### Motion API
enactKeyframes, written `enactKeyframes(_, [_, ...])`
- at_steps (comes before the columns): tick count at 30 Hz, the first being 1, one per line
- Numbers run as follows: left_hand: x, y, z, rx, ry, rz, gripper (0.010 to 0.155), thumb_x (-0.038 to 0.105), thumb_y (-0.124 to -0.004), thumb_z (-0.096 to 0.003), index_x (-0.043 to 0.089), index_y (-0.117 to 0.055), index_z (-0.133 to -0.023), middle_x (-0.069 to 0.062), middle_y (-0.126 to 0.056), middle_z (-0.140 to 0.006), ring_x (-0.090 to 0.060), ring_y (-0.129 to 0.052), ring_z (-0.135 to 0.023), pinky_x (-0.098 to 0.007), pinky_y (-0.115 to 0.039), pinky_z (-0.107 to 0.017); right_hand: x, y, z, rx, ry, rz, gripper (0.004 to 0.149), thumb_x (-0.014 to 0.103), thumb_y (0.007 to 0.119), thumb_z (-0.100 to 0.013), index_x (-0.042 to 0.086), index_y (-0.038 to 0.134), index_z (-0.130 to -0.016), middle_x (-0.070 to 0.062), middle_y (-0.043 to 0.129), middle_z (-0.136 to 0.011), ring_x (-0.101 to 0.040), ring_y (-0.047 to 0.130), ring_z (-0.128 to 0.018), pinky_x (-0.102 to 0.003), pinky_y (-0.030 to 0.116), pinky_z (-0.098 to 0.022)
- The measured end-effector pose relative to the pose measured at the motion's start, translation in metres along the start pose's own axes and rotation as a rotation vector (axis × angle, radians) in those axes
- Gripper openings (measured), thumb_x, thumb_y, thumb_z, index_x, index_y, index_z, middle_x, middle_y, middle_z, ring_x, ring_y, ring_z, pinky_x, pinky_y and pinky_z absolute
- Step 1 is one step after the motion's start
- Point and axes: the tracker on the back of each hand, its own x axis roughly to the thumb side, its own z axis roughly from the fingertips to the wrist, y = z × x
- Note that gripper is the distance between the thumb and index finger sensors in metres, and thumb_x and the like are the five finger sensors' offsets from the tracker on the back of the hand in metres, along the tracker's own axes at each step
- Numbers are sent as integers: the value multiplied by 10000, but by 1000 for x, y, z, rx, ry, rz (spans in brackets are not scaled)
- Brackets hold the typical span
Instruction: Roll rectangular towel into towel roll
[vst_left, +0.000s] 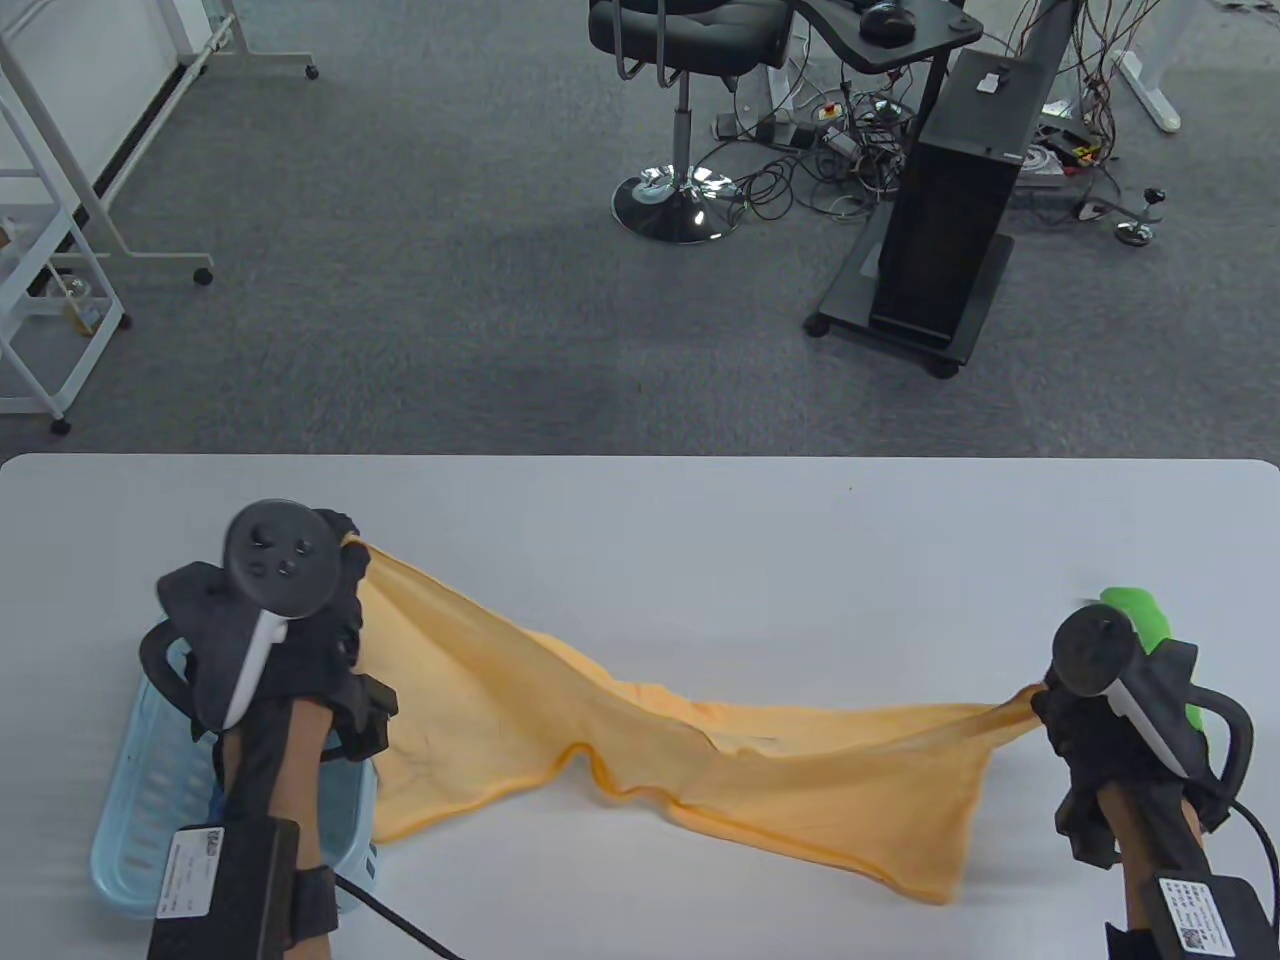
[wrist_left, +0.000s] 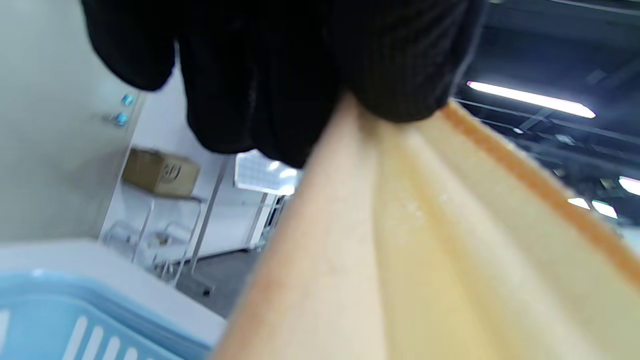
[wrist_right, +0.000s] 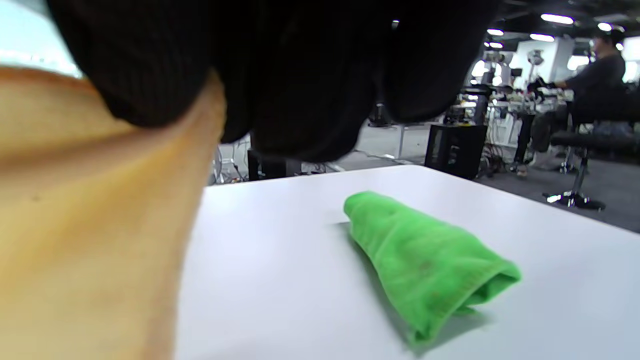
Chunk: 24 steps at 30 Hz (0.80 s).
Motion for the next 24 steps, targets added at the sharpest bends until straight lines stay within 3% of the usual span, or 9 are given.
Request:
enactKeyframes(5, [-26,4,-20,24,125,49,410,376,-858,-375,267,-989,-747,-78,-1069,-630,-350,-976,-766,-613,-703,-611,-11,-2,-12,-40,96,-23,422,339,860,-237,164,904,-619,-60,826,-801,-148,983,-360,-443,822,-461])
enactKeyframes(7, [-32,1,-28,31,150,3,413,387,-864,-370,252,-1018,-729,-92,-1026,-746,-367,-946,-773,-609,-694,-615,-15,-2,-17,-72,141,-73,420,339,860,-235,164,908,-614,-64,835,-791,-133,985,-313,-427,840,-429])
enactKeyframes(11, [-36,-5,-41,43,171,-28,416,391,-871,-354,258,-1039,-712,-80,-1004,-764,-195,-1020,-367,-494,-837,-418,-17,-5,-30,18,238,-300,409,343,854,-250,172,899,-619,-61,850,-778,-65,987,-204,-359,885,-346])
enactKeyframes(14, [-41,-7,-49,55,186,111,407,380,-870,-356,266,-1043,-707,-83,-1017,-766,-67,-1021,-137,-381,-910,-239,-22,-6,-38,44,312,-526,401,328,850,-251,165,891,-615,-74,878,-756,-8,1005,-118,-304,925,-260])
enactKeyframes(15, [-43,-6,-51,92,198,148,400,367,-875,-350,264,-1051,-694,-90,-1035,-751,-44,-1017,-82,-357,-919,-191,-25,-7,-39,9,344,-572,391,316,850,-248,166,886,-607,-73,882,-749,11,1015,-110,-289,936,-245])
enactKeyframes(16, [-50,-3,-53,160,239,186,390,360,-876,-344,278,-1059,-678,-82,-1047,-739,-28,-1016,-52,-339,-925,-168,-30,-9,-40,-94,400,-595,385,282,863,-230,140,898,-586,-95,895,-730,-11,1019,-80,-304,937,-215])
enactKeyframes(17, [-54,-1,-56,187,252,223,388,349,-883,-337,270,-1067,-669,-91,-1053,-733,-27,-1017,-37,-337,-926,-152,-34,-10,-43,-108,401,-569,385,282,862,-223,141,899,-580,-94,900,-722,-2,1022,-71,-296,942,-204])
enactKeyframes(22, [-45,-12,-71,113,173,322,396,354,-851,-376,241,-1021,-715,-126,-1054,-744,11,-1045,-32,-318,-940,-126,-27,-12,-53,-55,360,-622,399,317,849,-241,159,888,-606,-89,899,-733,24,1064,-149,-279,954,-248])
enactKeyframes(24, [-36,-25,-76,16,172,408,409,347,-815,-405,246,-963,-772,-151,-1038,-765,12,-1095,-85,-322,-955,-142,-17,-8,-56,16,316,-739,415,336,823,-269,180,854,-653,-86,870,-776,16,1102,-337,-288,947,-363])
